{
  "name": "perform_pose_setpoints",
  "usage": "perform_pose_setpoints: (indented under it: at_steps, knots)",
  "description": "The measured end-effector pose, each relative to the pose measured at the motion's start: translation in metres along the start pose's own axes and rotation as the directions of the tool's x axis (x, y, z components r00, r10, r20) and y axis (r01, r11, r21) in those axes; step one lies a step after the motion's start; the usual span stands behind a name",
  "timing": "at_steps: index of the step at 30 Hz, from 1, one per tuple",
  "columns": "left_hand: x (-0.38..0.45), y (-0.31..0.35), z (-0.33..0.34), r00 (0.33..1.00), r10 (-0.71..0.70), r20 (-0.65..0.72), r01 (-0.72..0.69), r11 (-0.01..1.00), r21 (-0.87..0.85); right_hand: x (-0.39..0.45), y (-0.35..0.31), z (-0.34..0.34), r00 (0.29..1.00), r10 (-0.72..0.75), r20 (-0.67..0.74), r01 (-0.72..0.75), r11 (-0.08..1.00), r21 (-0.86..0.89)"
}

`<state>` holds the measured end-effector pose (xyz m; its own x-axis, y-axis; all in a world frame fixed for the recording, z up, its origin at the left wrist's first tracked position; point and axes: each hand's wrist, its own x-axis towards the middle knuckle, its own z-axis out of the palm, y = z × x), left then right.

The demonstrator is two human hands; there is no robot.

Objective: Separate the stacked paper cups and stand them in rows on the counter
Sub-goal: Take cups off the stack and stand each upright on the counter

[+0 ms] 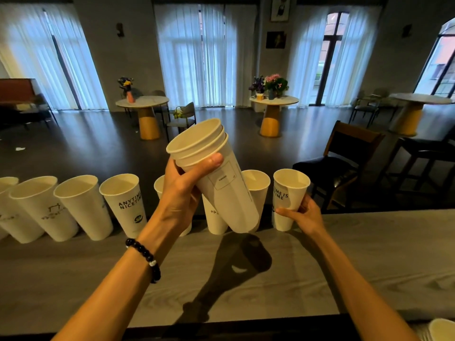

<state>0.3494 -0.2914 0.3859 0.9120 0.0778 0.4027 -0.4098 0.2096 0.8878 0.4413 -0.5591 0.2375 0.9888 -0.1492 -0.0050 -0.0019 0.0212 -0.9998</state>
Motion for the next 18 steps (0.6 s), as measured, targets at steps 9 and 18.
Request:
perform_pose_setpoints:
  at_steps: [9,18]
  knots:
    - [-0.013,-0.009,0.016,0.998,-0.058,0.015,0.058,0.998,-0.006,0.000,0.008,-0.012,1.000,0.019,0.006,-0.018,0.993,-0.115]
    - [-0.047,-0.037,0.078,0.932,-0.299,0.205,0.332,0.931,-0.153,-0.096,-0.044,-0.039,0.994,-0.050,0.100,0.030,0.982,0.185]
